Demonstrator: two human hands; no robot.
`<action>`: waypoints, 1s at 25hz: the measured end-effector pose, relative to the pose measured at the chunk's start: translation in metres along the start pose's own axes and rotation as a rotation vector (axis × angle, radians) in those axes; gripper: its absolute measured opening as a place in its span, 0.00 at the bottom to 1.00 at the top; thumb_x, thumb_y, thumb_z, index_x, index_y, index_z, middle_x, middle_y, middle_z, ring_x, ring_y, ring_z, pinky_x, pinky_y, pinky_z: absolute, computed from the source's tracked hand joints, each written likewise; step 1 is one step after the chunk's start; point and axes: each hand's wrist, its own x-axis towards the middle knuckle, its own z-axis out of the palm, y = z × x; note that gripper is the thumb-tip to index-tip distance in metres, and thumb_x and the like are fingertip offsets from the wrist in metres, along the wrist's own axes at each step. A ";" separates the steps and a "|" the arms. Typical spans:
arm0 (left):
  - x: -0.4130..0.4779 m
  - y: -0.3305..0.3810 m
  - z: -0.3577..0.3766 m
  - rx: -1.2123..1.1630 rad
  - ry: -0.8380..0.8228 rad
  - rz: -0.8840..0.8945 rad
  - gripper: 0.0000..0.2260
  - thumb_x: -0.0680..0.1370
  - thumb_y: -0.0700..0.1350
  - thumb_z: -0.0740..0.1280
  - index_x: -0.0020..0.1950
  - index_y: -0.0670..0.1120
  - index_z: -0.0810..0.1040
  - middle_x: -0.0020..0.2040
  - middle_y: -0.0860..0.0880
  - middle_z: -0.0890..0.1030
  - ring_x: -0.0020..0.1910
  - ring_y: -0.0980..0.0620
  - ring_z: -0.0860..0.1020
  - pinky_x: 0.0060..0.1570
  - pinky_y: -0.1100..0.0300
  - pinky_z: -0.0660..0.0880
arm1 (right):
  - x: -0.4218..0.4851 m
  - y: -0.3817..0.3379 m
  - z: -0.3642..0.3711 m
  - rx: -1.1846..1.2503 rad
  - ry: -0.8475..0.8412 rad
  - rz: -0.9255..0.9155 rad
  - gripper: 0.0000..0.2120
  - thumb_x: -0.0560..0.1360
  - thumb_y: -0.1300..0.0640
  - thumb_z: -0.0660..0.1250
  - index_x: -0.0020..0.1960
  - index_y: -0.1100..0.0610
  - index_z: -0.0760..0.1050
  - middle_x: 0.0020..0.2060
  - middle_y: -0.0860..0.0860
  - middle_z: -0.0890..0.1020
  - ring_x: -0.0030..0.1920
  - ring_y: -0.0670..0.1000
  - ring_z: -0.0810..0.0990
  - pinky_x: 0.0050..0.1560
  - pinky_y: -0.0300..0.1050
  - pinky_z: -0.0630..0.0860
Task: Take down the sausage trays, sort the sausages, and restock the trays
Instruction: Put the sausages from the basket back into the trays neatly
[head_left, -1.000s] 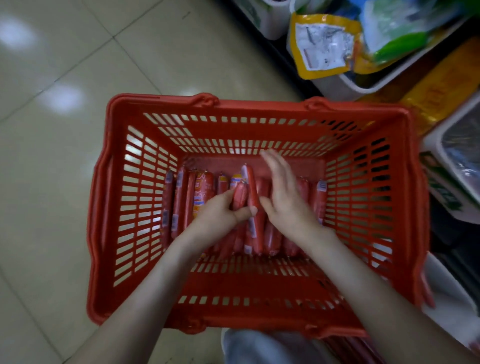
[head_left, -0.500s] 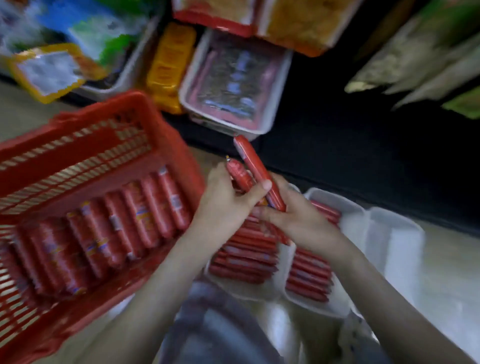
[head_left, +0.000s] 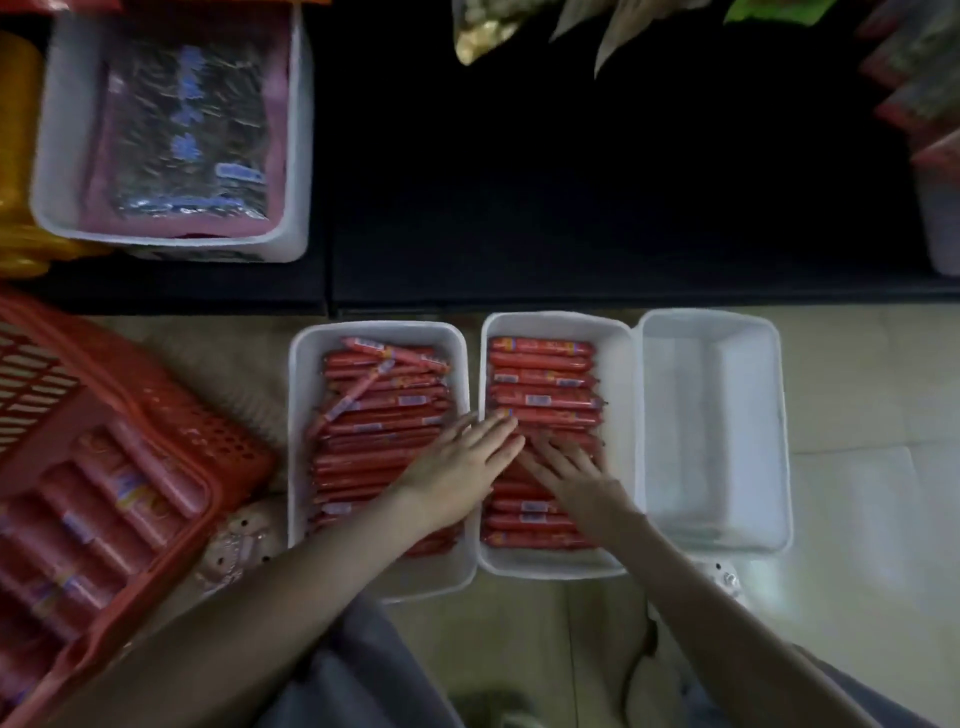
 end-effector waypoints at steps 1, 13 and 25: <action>0.006 0.000 0.012 0.085 -0.104 0.035 0.27 0.81 0.48 0.60 0.78 0.44 0.54 0.78 0.44 0.53 0.77 0.46 0.51 0.72 0.51 0.40 | 0.006 -0.003 0.012 -0.032 -0.028 -0.016 0.54 0.61 0.47 0.78 0.77 0.49 0.49 0.67 0.53 0.74 0.62 0.57 0.76 0.60 0.61 0.72; 0.014 0.009 -0.030 -0.278 -0.117 -0.227 0.20 0.83 0.47 0.54 0.76 0.48 0.60 0.76 0.50 0.60 0.74 0.51 0.58 0.72 0.60 0.53 | 0.004 -0.023 -0.036 0.225 0.156 0.178 0.34 0.76 0.55 0.64 0.77 0.55 0.52 0.75 0.54 0.60 0.74 0.57 0.60 0.71 0.59 0.59; -0.275 -0.047 -0.157 -0.337 0.700 -0.906 0.15 0.76 0.47 0.59 0.58 0.43 0.77 0.51 0.42 0.77 0.50 0.40 0.77 0.50 0.52 0.73 | -0.005 -0.258 -0.263 0.664 0.549 -0.209 0.17 0.77 0.62 0.62 0.66 0.58 0.70 0.58 0.53 0.74 0.57 0.52 0.75 0.60 0.44 0.69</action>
